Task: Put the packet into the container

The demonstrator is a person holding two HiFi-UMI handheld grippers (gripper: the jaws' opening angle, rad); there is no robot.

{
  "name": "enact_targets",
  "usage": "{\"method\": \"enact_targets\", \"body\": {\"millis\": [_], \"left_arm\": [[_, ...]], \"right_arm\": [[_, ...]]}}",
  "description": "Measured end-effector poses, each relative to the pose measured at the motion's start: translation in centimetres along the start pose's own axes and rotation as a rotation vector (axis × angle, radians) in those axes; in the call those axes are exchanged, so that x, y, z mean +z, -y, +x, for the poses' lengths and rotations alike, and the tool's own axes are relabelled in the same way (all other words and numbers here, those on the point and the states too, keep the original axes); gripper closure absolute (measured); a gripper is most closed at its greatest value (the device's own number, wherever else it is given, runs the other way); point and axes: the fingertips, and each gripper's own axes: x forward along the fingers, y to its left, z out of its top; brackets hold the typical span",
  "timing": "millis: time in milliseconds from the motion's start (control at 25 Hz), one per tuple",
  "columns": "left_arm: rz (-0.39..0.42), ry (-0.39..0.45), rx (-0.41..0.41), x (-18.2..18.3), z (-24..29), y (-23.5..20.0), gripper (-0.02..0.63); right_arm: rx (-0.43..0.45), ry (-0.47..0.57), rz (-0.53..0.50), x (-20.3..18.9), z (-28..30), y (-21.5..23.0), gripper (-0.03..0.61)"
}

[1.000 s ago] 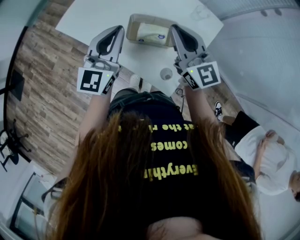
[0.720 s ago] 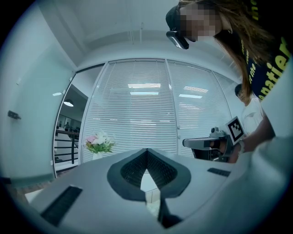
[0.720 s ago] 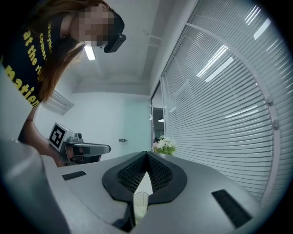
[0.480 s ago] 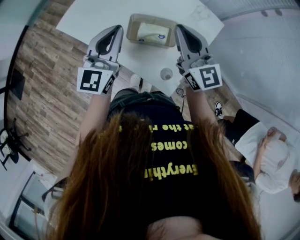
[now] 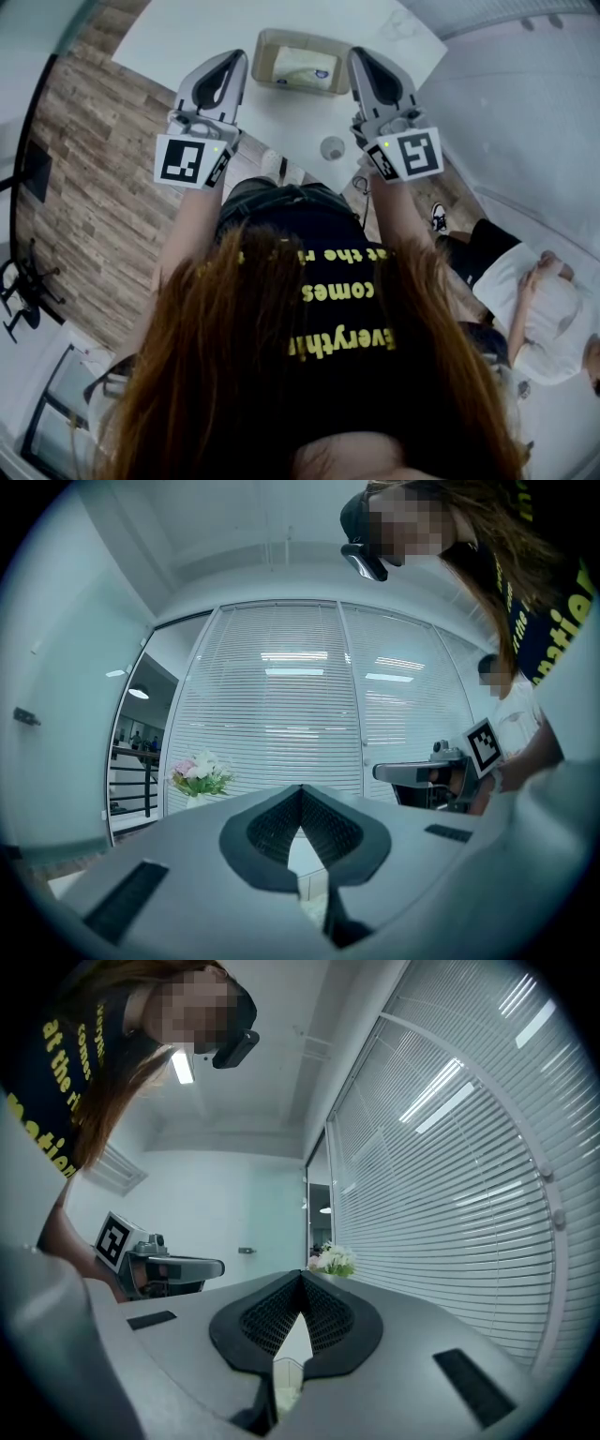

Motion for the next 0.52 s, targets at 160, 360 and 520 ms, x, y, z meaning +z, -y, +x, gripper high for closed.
{"method": "enact_targets", "body": {"millis": [160, 360, 520], "left_arm": [[-0.001, -0.006, 0.002, 0.18, 0.31, 0.09, 0.614], [0.002, 0.007, -0.007, -0.03, 0.19, 0.19, 0.614], [0.005, 0.009, -0.007, -0.09, 0.16, 0.43, 0.614]], "right_arm": [[-0.001, -0.001, 0.002, 0.12, 0.05, 0.10, 0.560], [0.003, 0.001, 0.000, 0.00, -0.06, -0.03, 0.560], [0.004, 0.004, -0.002, -0.18, -0.29, -0.09, 0.560]]}}
